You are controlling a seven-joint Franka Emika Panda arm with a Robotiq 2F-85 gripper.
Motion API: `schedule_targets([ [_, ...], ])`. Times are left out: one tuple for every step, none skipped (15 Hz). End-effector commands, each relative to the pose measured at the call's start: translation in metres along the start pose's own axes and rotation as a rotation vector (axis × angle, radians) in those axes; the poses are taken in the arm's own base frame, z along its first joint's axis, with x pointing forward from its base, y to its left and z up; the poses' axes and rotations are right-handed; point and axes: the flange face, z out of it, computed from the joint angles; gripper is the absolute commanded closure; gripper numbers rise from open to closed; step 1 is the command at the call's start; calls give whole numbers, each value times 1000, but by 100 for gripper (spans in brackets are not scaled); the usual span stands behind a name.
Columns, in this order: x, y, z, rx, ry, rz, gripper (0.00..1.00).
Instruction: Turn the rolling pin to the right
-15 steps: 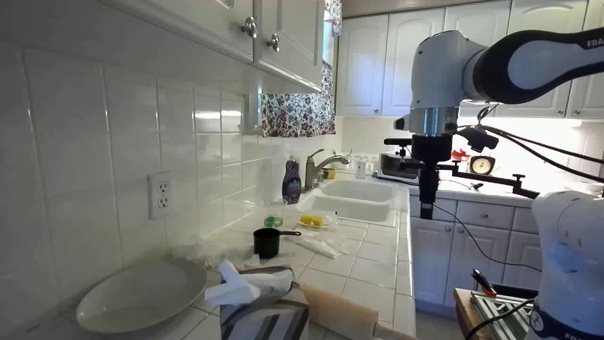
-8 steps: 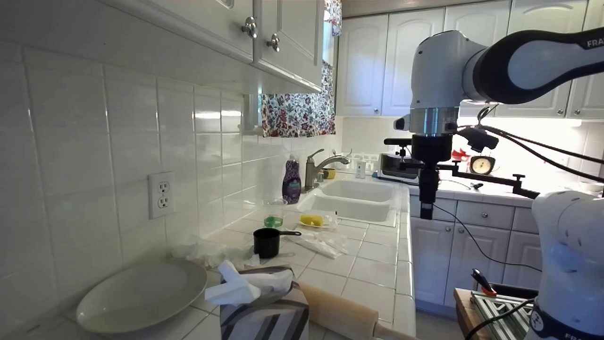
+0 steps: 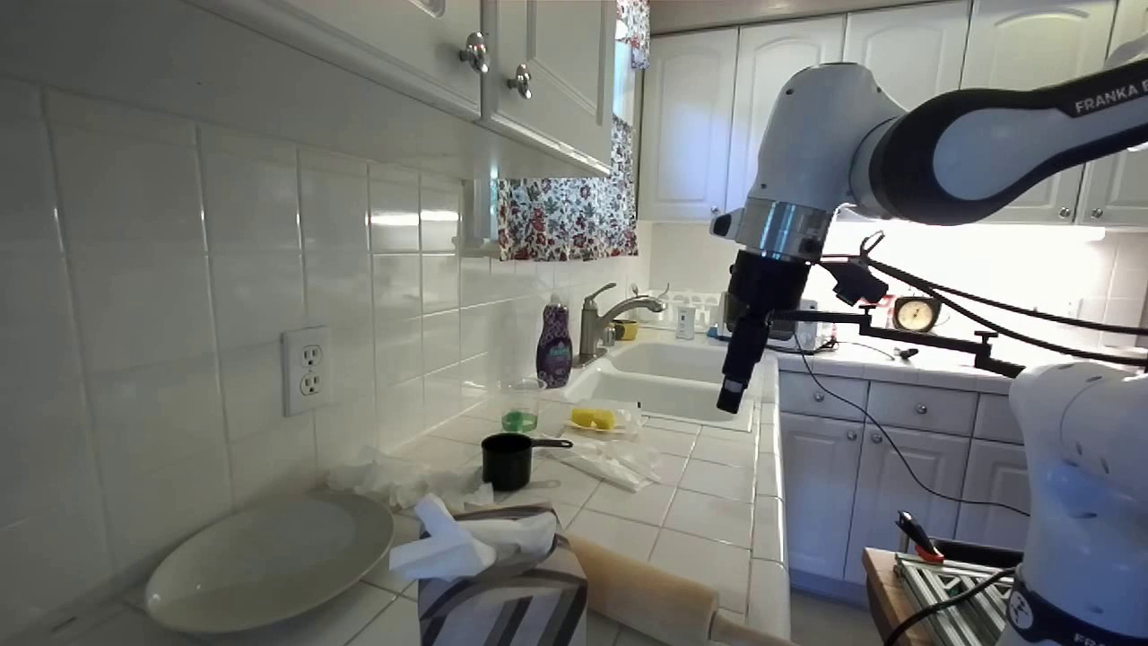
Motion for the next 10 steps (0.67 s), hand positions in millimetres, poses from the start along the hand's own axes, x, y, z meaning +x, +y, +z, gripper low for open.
schedule_targets([
  [21, -9, 18, 99, 3, 34, 0],
  [23, -10, 23, 125, -1, 58, 0],
  [25, -10, 27, 156, -16, 73, 0],
  [26, -12, 29, 173, -23, 92, 0],
  [26, -13, 32, 197, -45, 101, 0],
  [27, -14, 35, 212, -50, 105, 0],
  [28, -17, 39, 233, -73, 100, 0],
  [28, -19, 42, 251, -94, 98, 0],
  [29, -23, 49, 261, -127, 92, 0],
  [29, -26, 54, 272, -150, 87, 0],
])
